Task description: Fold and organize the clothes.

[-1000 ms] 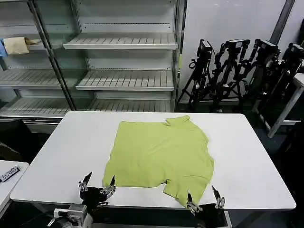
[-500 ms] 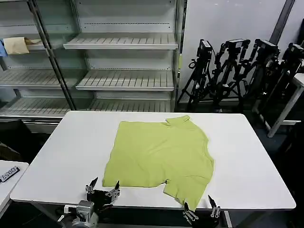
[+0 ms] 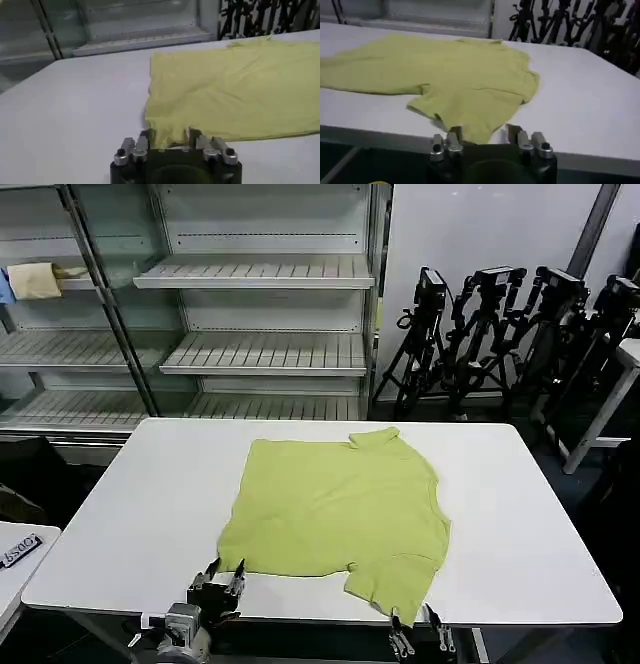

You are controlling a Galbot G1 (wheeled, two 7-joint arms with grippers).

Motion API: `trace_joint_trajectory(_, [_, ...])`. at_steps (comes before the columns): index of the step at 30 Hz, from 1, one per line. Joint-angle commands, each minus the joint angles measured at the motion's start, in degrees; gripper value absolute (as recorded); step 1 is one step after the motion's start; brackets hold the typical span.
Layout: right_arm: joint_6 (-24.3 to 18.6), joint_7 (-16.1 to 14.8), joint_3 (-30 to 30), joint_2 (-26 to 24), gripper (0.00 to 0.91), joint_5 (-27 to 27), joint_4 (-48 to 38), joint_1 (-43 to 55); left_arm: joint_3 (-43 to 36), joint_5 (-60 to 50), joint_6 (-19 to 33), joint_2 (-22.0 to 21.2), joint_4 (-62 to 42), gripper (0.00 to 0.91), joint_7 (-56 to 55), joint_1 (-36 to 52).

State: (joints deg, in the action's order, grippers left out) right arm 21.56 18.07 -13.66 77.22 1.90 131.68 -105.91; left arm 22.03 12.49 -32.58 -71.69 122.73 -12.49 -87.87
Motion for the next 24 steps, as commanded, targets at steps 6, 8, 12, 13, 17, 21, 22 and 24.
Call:
trace_joint_trajectory(6, [-0.9, 0.0, -0.1, 0.0, 0.000, 0.3, 0.6, -0.2, 0.2, 1.3, -0.5, -0.2, 0.6, 0.020, -0.1, -0.1])
trace_joint_trajectory(8, [-1.7, -0.1, -0.2, -0.1, 0.000, 0.2, 1.1, -0.3, 0.4, 1.5, -0.4, -0.3, 1.7, 0.020, -0.1, -0.6])
trace_joint_trajectory(12, [-3.4, -0.2, -1.0, -0.5, 0.000, -0.5, 3.2, -1.3, 1.1, 1.5, -0.4, -0.7, 5.8, 0.020, -0.3, -2.2])
trace_joint_trajectory(13, [-3.6, -0.3, -1.2, -0.7, 0.000, -0.5, 4.1, -1.6, 1.2, 1.4, -0.4, -0.8, 6.6, 0.020, -0.3, -2.5])
trace_joint_trajectory(17, [-3.8, -0.7, -2.5, -1.2, 0.000, -0.4, 7.7, -2.3, 1.9, 1.3, -0.4, -0.8, 10.4, 0.020, -0.3, -4.0])
trace_joint_trajectory(21, [-3.6, -1.2, -3.8, -1.6, 0.000, 0.1, 10.5, -1.5, 2.8, 1.3, -0.4, -0.6, 13.7, 0.020, -0.2, -5.4])
trace_joint_trajectory(22, [-3.5, -1.3, -3.9, -1.7, 0.000, 0.2, 10.8, -1.0, 3.0, 1.3, -0.4, -0.5, 14.3, 0.020, -0.2, -5.5])
trace_joint_trajectory(24, [-3.3, -1.4, -4.5, -1.7, 0.000, 0.9, 10.7, 0.5, 3.4, 1.4, -0.3, -0.2, 14.8, 0.020, -0.2, -5.2])
